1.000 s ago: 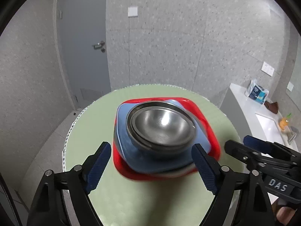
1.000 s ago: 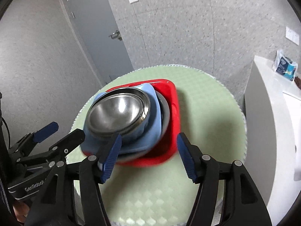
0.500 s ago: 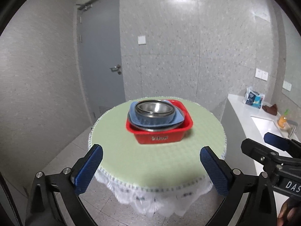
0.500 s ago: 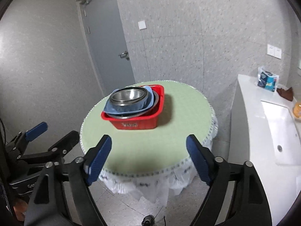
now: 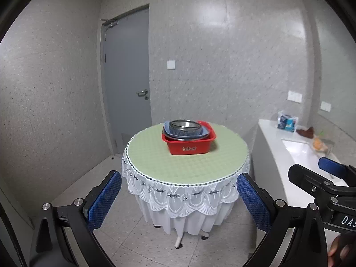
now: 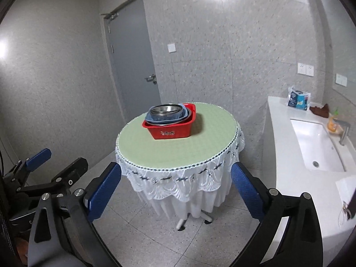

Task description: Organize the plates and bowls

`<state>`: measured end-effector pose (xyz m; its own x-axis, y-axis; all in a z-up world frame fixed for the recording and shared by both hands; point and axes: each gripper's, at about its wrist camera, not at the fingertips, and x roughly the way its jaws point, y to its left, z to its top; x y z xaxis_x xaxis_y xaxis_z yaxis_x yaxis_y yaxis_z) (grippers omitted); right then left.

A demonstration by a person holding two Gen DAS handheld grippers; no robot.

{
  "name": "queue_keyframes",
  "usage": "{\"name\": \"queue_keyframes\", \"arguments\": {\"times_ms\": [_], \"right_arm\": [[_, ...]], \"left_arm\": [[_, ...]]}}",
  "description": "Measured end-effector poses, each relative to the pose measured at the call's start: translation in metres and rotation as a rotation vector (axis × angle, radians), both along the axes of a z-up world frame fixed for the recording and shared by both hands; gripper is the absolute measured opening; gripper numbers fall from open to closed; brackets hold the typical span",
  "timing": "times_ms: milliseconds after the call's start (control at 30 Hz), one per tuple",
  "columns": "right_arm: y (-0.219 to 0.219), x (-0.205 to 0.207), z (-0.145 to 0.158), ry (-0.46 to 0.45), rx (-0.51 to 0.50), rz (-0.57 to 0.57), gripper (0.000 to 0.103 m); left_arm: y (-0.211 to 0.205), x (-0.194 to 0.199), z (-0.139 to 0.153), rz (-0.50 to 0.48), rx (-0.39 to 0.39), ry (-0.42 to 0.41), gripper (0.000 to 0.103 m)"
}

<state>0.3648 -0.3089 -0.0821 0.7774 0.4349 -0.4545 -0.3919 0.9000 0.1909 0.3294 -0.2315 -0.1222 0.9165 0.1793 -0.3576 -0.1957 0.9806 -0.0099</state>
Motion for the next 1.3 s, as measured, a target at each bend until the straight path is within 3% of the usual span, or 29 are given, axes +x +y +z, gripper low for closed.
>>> {"name": "queue_keyframes", "arguments": {"times_ms": [333, 567, 767, 1300], "right_arm": [[0.028, -0.165, 0.009, -0.102, -0.005, -0.098, 0.103], [0.049, -0.244, 0.013, -0.125, -0.012, -0.141, 0.103], [0.061, -0.286, 0.015, -0.14, -0.034, -0.157, 0.103], [0.059, -0.347, 0.013, -0.117, -0.048, -0.182, 0.103]], "left_arm": [[0.052, -0.174, -0.018, -0.047, 0.01, -0.048, 0.102], [0.087, -0.273, -0.014, -0.069, 0.017, -0.076, 0.102], [0.112, -0.336, -0.019, -0.076, 0.001, -0.091, 0.102], [0.128, -0.396, -0.006, -0.101, -0.007, -0.088, 0.102]]}}
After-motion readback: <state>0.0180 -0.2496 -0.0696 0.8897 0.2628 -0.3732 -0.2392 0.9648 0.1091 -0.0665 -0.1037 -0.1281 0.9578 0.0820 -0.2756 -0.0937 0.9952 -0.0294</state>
